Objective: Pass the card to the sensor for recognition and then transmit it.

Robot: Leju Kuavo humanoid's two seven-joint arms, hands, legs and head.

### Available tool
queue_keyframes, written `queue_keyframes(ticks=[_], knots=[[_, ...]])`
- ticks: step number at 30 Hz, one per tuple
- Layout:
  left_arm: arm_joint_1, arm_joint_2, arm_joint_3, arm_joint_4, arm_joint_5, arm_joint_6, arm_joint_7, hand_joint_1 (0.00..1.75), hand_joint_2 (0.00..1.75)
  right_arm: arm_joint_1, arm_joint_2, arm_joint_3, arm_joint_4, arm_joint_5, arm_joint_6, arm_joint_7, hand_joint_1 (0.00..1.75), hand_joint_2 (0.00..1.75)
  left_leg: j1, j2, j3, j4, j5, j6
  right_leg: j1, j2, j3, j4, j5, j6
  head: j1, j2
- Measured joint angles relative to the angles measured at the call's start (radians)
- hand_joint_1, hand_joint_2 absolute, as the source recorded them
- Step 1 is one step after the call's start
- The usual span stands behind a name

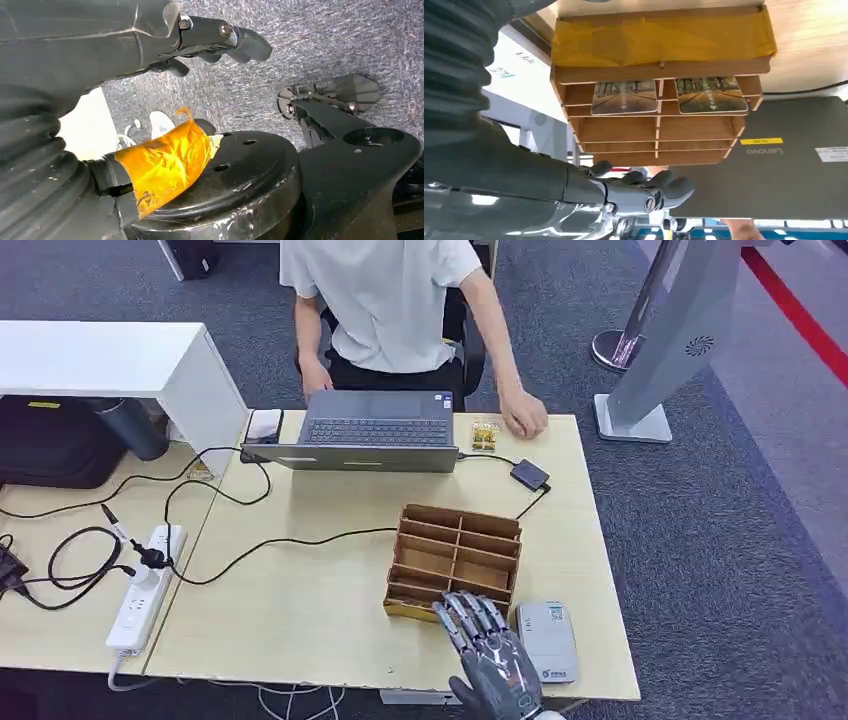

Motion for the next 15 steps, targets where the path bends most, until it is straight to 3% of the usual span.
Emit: queue_keyframes(ticks=[8,15], knots=[[0.0,0.0,0.0,0.0,-0.009,0.0,0.0,0.0,1.75,-0.003,0.014,-0.017,0.011,0.006,-0.005,0.01,0.0,1.75,0.0,0.0,0.0,0.0,0.0,0.0,0.0,0.0,0.0,0.0,0.0,0.0,0.0,0.0],[-0.001,0.001,0.0,0.0,-0.024,-0.002,0.008,0.0,1.75,-0.031,0.069,-0.083,0.021,0.023,0.025,-0.023,0.0,1.75,0.0,0.0,0.0,0.0,0.001,0.0,0.0,0.0,0.0,0.0,0.0,0.0,0.0,0.0]])
